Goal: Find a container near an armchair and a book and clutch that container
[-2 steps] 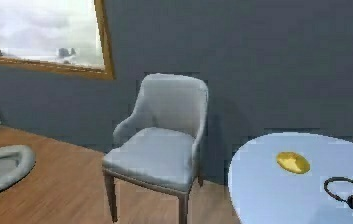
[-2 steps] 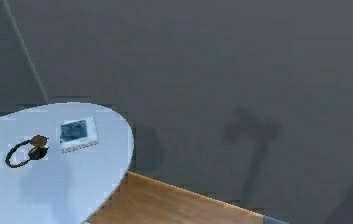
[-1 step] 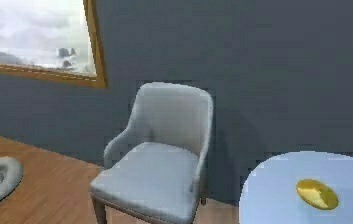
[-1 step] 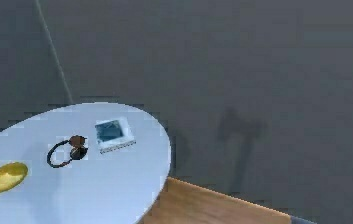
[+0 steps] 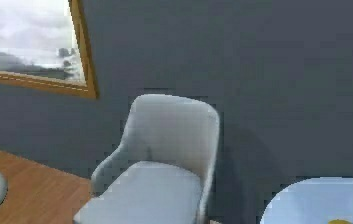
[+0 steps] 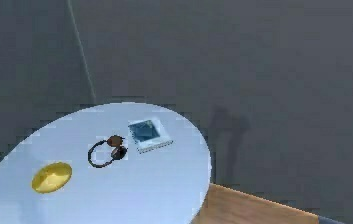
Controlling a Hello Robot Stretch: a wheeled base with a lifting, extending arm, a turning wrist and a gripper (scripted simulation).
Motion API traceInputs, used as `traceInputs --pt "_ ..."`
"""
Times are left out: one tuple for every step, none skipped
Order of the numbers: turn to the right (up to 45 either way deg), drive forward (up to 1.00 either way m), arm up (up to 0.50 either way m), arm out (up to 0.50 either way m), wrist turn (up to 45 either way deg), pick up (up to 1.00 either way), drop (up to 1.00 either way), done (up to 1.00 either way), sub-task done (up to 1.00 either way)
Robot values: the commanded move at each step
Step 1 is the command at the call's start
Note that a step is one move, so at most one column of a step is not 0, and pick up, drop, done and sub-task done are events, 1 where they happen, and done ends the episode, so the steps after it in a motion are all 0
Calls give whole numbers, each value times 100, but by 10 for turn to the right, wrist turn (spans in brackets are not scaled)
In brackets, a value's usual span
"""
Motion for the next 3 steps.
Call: traceInputs --pt "-450 0 0 0 0 0 0 0 0" --pt "-450 0 0 0 0 0 0 0 0" --pt "-420 0 0 0 0 0 0 0 0"
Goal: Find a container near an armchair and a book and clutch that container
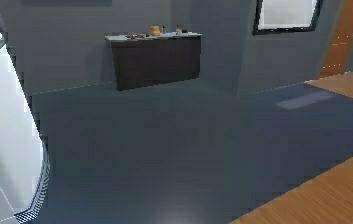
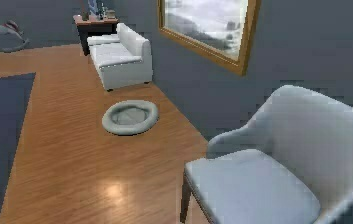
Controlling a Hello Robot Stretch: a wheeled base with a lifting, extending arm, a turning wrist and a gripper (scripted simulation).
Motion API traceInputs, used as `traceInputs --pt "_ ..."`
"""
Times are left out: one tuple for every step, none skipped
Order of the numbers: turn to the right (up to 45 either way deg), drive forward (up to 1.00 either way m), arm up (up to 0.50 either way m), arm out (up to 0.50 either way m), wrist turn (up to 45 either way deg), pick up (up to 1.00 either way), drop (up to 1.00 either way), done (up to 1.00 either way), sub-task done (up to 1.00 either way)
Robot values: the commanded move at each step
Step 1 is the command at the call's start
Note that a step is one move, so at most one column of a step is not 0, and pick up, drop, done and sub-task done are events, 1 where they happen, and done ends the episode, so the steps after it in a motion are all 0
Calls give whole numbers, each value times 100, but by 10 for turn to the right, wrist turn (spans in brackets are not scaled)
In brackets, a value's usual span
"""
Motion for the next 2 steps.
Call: traceInputs --pt "0 25 0 0 0 0 0 0 0" --pt "-450 0 0 0 0 0 0 0 0"
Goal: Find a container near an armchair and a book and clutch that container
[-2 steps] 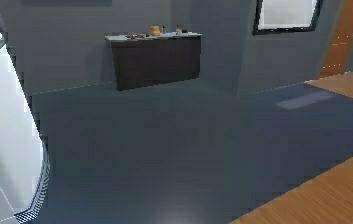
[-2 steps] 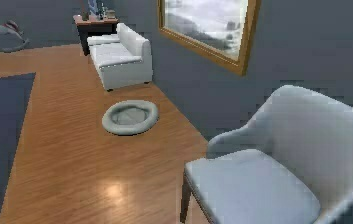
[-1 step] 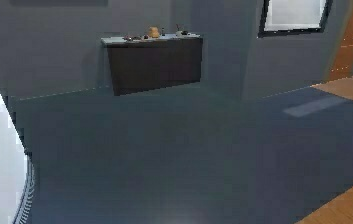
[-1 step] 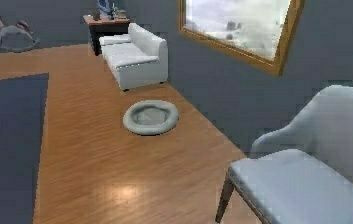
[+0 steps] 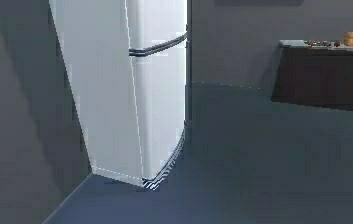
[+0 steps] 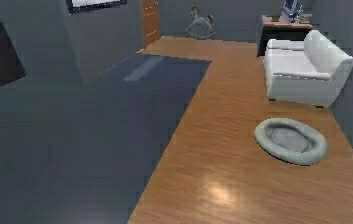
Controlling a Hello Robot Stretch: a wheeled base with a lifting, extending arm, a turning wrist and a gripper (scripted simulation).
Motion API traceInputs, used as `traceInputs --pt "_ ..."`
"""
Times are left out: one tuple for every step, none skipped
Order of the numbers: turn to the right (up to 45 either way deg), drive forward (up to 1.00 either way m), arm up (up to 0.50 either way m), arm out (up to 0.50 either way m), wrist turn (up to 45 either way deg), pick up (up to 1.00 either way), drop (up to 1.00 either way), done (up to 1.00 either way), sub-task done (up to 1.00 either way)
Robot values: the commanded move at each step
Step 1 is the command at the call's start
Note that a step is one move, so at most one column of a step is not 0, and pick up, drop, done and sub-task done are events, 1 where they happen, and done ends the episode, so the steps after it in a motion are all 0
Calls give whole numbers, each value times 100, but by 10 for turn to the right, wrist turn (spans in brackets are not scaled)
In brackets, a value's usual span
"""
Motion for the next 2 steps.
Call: traceInputs --pt "-390 0 0 0 0 0 0 0 0" --pt "0 60 0 0 0 0 0 0 0"
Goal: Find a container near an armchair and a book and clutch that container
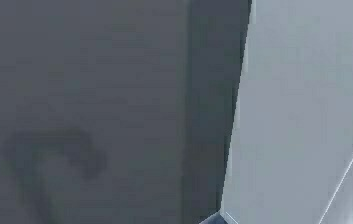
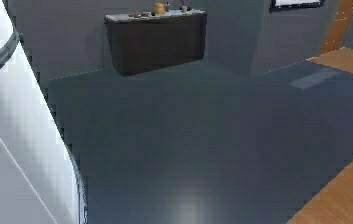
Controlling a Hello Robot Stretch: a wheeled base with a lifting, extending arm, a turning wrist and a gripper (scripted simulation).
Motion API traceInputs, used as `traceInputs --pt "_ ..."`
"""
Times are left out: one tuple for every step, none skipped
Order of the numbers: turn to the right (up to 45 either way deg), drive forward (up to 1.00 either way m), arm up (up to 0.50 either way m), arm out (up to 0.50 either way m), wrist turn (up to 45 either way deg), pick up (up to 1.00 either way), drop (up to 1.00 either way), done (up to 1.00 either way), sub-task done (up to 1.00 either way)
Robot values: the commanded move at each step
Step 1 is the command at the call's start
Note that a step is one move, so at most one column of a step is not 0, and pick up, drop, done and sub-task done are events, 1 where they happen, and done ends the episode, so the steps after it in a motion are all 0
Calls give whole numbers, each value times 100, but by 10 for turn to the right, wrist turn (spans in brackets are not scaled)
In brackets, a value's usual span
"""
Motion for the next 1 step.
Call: traceInputs --pt "-450 0 0 0 0 0 0 0 0"
